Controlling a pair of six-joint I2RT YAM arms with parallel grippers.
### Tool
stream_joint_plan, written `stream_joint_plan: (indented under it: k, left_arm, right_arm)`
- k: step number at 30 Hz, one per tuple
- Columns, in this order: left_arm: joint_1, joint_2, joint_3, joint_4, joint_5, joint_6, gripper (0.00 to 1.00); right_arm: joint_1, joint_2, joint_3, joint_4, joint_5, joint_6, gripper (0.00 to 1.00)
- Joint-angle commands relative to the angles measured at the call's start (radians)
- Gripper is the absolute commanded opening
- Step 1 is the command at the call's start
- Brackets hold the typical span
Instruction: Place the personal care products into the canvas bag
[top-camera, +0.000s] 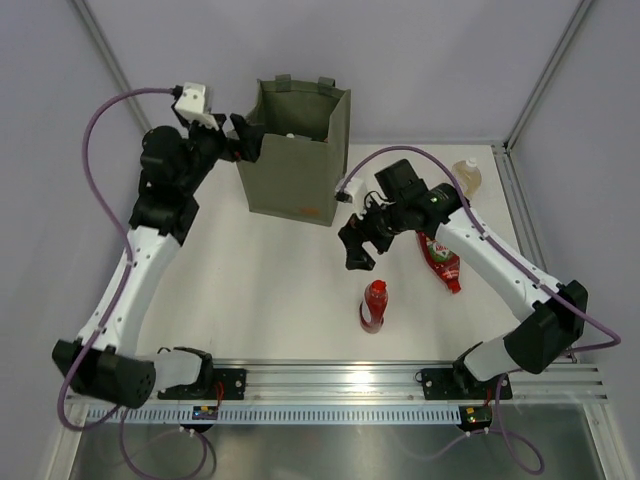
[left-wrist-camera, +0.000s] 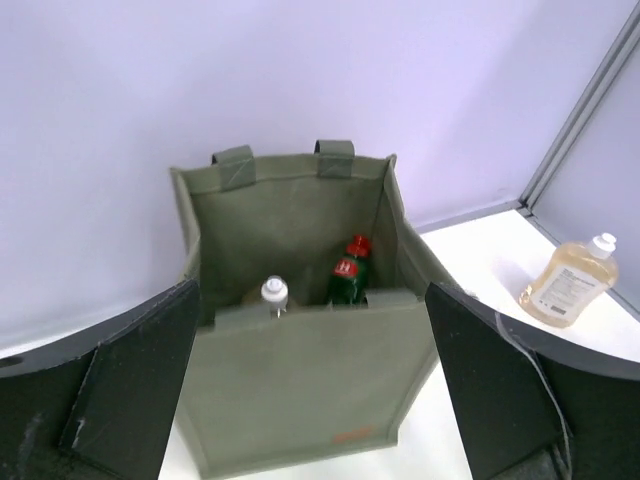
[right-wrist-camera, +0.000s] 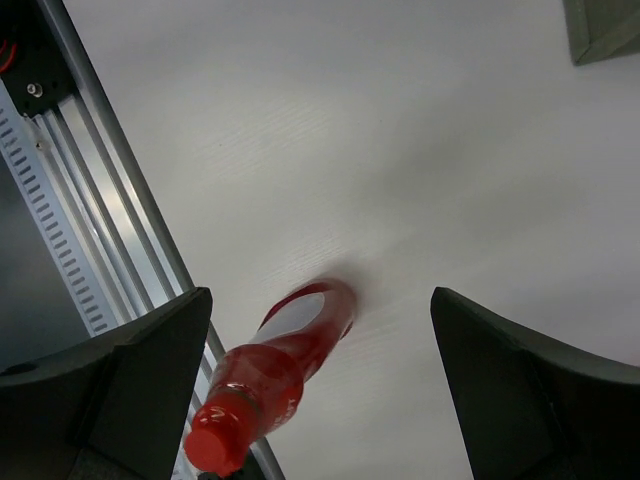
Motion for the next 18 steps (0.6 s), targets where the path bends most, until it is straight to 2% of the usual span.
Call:
stream_joint_plan:
  k: [1,3,4,6,10,13,18]
  left_arm:
    - [-0.005,-0.205,-0.212,-0.054,-0.059,0.003,0.99]
    - [-0.005,-0.343,-0.321,-0.057,-0.067,-0.046,0.99]
    - [-0.005,-0.386,-0.418,-0.064,-0.070,-0.059,0.99]
    - [-0.005,-0.470,-0.509,-0.091,-0.070,-0.086,0.99]
    - [-0.005,-0.696,-0.696,-0.146,-0.083,-0.128,0.99]
    - [-0.005,-0.812,-0.747,-0.197,-0.088,-0.144,0.99]
    - [-0.005,-0.940,-0.812,-0.274,-0.106,-0.164,0.99]
  right_arm:
    - [0.099,0.001,0.038,-0.042,0.259,0.095,0.99]
    - [0.163,0.016,0.041,-0.047,0.385,0.166,0.99]
    - [0.185,0.039,0.047,-0.056,0.426,0.183,1.00]
    - [0.237,0.071,0.079,-0.106,0.524,0.208,1.00]
    - [0.263,0.195,0.173,-0.243,0.574,0.260,0.99]
    - [0.285,0.278,0.244,-0.301,0.642,0.280,0.99]
    - [0.292,0.365,0.296,-0.432,0.626,0.306,1.00]
